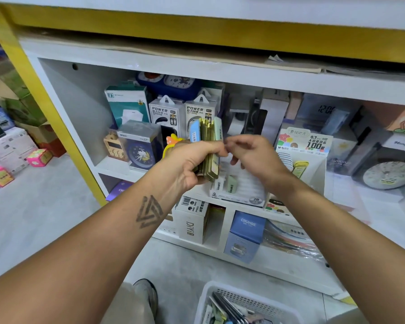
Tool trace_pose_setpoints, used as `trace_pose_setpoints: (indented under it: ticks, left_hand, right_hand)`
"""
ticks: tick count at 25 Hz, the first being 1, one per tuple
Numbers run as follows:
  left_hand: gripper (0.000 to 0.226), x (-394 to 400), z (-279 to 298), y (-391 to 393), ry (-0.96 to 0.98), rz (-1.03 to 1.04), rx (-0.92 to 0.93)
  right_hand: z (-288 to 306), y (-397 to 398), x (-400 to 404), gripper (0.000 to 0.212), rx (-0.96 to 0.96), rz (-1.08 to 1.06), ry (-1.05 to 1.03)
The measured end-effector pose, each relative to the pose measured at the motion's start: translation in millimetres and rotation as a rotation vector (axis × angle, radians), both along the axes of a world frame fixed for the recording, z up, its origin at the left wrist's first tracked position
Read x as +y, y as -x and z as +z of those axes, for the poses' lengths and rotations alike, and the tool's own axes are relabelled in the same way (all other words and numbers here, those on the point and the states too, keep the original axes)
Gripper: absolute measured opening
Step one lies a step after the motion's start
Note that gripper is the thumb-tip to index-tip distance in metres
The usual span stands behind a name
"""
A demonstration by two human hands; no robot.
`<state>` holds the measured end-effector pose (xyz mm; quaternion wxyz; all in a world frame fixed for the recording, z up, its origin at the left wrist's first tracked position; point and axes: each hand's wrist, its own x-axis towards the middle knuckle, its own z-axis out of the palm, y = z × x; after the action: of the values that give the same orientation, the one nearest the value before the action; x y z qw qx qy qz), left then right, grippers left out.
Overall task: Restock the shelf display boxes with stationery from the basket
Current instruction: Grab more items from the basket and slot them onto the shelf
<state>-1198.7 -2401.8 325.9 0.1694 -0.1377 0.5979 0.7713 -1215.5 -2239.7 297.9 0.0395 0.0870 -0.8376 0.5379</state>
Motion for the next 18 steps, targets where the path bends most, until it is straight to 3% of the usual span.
trace_pose_setpoints:
  ticks: [1,3,8,11,13,16,18]
  left_hand:
    - [0.030,5,0,-2,-0.006,-0.026,0.005]
    - [0.025,16,0,-7,-0.017,-0.070,0.011]
    - [0.023,37,0,-16,-0.042,-0.187,0.011]
    - [0.022,40,2,-17,-0.089,-0.221,0.004]
    - [0.021,41,3,-16,-0.101,-0.187,-0.032]
    - [0.019,37,4,-14,-0.083,-0.110,-0.083]
    - [0.019,32,5,-11,-0.076,-0.044,-0.090]
  right_hand:
    - [10,-6,3,0.016,-0.084,0.032,0.221]
    - [21,-15,11,0.014,-0.132,0.077,0.406]
    - [28,-24,32,0.026,-0.095,0.020,0.387]
    - [32,-26,45,0.013,-0.114,-0.015,0.436]
    - [34,-25,52,0.005,-0.133,-0.070,0.463]
    - [32,-23,56,0.010,-0.184,-0.123,0.454]
    - [28,-24,56,0.009,-0.148,-0.105,0.298]
